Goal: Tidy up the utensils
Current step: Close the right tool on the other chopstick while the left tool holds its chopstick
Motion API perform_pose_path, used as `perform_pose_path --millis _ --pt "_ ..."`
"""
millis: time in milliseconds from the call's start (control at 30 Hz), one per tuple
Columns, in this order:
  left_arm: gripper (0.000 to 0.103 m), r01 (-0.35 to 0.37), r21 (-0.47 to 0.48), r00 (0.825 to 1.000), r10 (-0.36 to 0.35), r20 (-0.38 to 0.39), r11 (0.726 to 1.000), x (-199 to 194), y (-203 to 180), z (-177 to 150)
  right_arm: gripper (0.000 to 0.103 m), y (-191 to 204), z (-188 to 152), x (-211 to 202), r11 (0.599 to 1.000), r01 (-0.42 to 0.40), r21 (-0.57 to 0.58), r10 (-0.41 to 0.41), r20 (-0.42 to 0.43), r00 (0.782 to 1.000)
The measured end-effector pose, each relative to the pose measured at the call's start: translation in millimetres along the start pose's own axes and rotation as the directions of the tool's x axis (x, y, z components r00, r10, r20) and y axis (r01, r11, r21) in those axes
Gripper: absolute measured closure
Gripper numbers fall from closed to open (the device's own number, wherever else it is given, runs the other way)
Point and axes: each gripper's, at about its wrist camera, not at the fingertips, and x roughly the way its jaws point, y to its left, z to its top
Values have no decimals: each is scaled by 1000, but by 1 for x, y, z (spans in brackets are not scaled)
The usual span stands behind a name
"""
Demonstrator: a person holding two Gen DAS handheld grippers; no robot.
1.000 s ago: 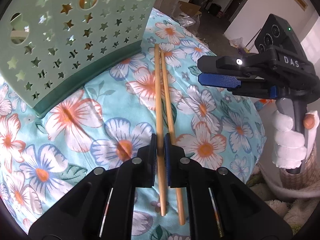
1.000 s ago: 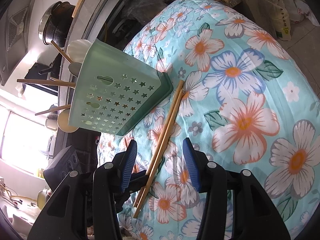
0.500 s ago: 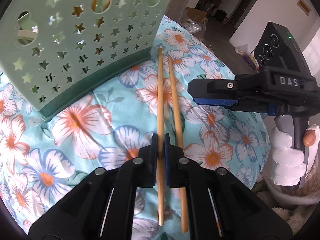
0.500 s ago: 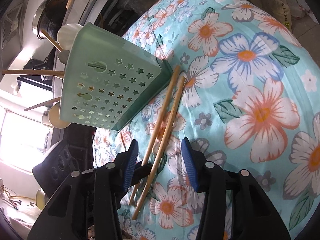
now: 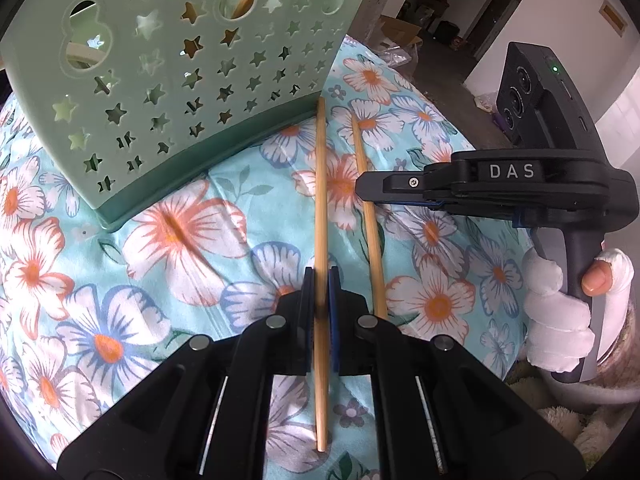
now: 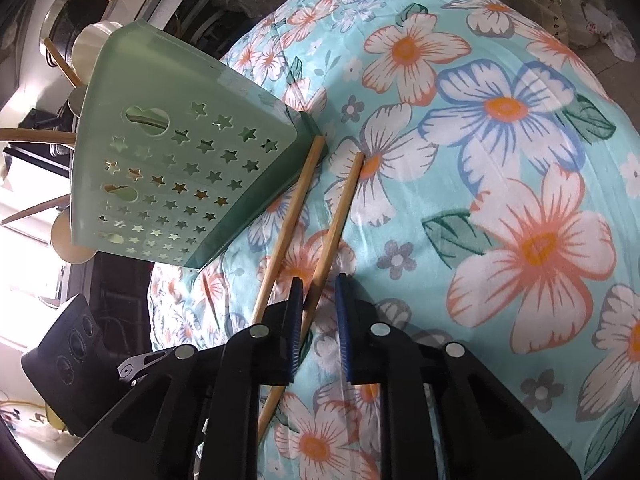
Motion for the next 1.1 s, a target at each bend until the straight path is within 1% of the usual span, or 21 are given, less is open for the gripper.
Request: perform_pose_path --millis 67,367,667,800,867,933,967,1000,1033,1100 --pt "97 -1 0 1000 1 0 1000 1 -1 0 92 -2 -1 0 1000 -15 9 15 -1 1000" --pt "97 -1 -1 1000 1 0 1000 0 0 0 92 -17 -5 -14 999 -35 24 35 -8 999" --pt "97 -2 8 1000 2 -3 1000 -1 -1 0 92 -33 -17 -35 998 -18 57 18 -6 1000" --pt "97 -4 18 1000 4 -7 1000 4 -5 6 91 -39 -19 -41 998 -20 65 20 -8 1000" --pt "95 -10 26 1000 10 -2 1000 4 -6 10 91 -38 -18 -43 998 -28 64 29 -9 1000" --pt "91 -18 32 1000 17 4 999 5 -6 17 90 -36 -17 -46 996 -60 68 60 0 998" --pt "91 -21 36 1000 21 7 999 6 -6 19 89 -35 -16 -46 995 -70 70 71 2 998" --pt "91 -23 42 1000 23 9 999 6 -7 21 87 -35 -15 -47 995 -72 73 72 6 997" --pt "91 -26 49 1000 25 11 998 6 -7 24 81 -35 -14 -47 995 -69 75 68 11 998" --pt "91 -31 64 999 31 12 997 8 -9 29 80 -37 -11 -48 994 -63 84 61 21 998"
